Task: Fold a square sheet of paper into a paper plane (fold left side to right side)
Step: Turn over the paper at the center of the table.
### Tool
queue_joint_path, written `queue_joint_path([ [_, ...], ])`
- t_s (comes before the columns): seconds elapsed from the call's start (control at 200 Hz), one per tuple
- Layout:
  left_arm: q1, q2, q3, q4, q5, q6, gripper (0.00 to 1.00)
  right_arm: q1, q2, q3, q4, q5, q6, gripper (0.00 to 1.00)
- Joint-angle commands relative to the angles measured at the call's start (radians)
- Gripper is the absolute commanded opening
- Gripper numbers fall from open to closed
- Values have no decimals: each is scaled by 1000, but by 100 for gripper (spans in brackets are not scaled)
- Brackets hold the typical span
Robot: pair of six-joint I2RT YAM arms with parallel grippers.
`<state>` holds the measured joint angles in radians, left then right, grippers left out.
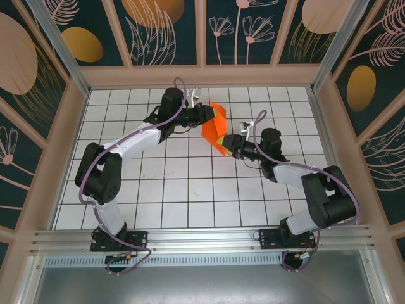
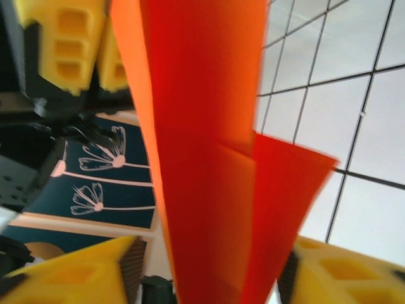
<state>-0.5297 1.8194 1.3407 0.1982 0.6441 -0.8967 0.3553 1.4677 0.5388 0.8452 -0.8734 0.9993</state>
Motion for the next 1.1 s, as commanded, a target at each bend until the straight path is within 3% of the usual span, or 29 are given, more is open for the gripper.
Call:
queue_joint_path([
  [0.0,-4,-36,-12,43,22,-13,14,2,-13,29,66,-5,3,45],
  [0.21,0,-39,-14,-1,-3,21,19,-2,-46,29,-49,28,-72,29],
  [0.335,14,-61,-15,-68,-46,67,37,-5,-73,38,-139,51,-124,23],
  [0.45,45,-136,-43,-138,-117,122,47,-5,-107,71,-321,104,-231,19],
  [0.535,82,-220,-79,-211,-212,175,54,10,-143,130,-553,205,-370,18],
  [0.626,108,-317,-113,-299,-351,238,61,73,-176,223,-832,435,-538,17],
  [0.716,115,-408,-143,-367,-506,289,68,181,-173,324,-1059,748,-661,17],
  [0.906,130,-555,-224,-409,-755,308,76,450,-69,488,-1337,1333,-754,17],
  [1.001,149,-593,-250,-420,-819,300,80,579,52,555,-1443,1591,-784,17],
  [1.091,177,-593,-256,-432,-785,288,81,674,181,600,-1506,1782,-813,17],
])
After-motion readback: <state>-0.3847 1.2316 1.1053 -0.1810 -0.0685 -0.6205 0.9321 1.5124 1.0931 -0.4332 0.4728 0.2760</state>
